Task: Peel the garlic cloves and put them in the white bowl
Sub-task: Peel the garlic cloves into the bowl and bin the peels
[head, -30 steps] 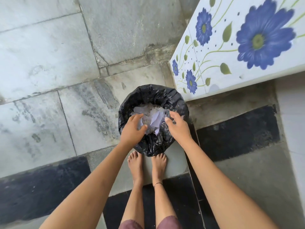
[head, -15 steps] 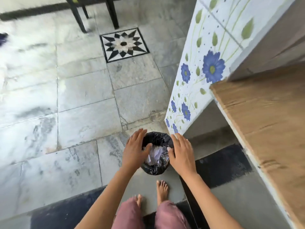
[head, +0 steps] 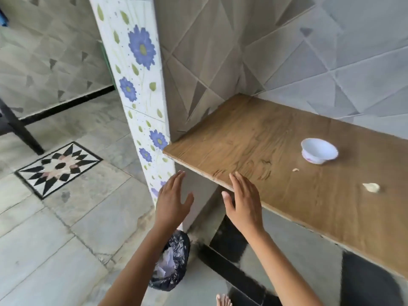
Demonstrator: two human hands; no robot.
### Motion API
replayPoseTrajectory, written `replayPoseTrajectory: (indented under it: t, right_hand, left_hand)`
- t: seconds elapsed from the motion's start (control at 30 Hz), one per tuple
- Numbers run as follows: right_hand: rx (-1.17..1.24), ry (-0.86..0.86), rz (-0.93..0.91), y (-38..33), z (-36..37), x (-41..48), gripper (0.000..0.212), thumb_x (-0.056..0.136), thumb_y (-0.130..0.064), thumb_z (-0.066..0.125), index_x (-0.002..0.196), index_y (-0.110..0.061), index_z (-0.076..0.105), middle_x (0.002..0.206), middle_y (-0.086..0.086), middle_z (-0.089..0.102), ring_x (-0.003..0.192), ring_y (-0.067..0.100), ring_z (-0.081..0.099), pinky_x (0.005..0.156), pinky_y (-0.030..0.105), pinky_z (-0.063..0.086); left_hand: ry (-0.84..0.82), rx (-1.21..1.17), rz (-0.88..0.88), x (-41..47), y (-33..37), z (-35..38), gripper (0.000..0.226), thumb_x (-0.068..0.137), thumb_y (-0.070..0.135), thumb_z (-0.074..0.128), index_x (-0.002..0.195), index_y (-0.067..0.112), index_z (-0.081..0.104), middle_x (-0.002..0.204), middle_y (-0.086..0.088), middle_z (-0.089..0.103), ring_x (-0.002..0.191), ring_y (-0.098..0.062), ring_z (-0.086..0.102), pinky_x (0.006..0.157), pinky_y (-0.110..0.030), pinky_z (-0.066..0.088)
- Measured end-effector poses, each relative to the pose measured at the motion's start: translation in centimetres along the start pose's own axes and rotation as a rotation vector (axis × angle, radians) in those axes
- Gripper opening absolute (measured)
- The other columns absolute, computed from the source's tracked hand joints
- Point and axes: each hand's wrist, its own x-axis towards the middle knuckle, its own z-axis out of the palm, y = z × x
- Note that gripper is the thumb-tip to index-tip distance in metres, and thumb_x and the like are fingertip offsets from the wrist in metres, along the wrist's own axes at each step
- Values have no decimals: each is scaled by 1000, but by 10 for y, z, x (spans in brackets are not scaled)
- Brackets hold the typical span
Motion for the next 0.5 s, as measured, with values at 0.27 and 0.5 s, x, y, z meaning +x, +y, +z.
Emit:
replayPoseTrajectory:
  t: [0.27, 0.5]
  right_hand:
    - [-237, 237, 338, 114, -117, -53, 44, 77, -14, 74, 116, 4, 63, 117, 22, 63, 106, 37, 62, 89, 48, 50]
    - [-337, 92, 511, 223, -158, -81, 50, 92, -30, 53, 136, -6, 48, 139, 15, 48, 129, 30, 44, 107, 43, 34]
  left_hand:
    - [-217, -81, 386, 13, 150, 77, 57, 89, 29, 60, 140, 12, 42, 145, -4, 42, 131, -22, 42, 105, -33, 34]
    - [-266, -28, 524, 33, 251, 160, 50, 88, 27, 60, 135, 14, 48, 141, -2, 46, 124, -23, 48, 101, -33, 36]
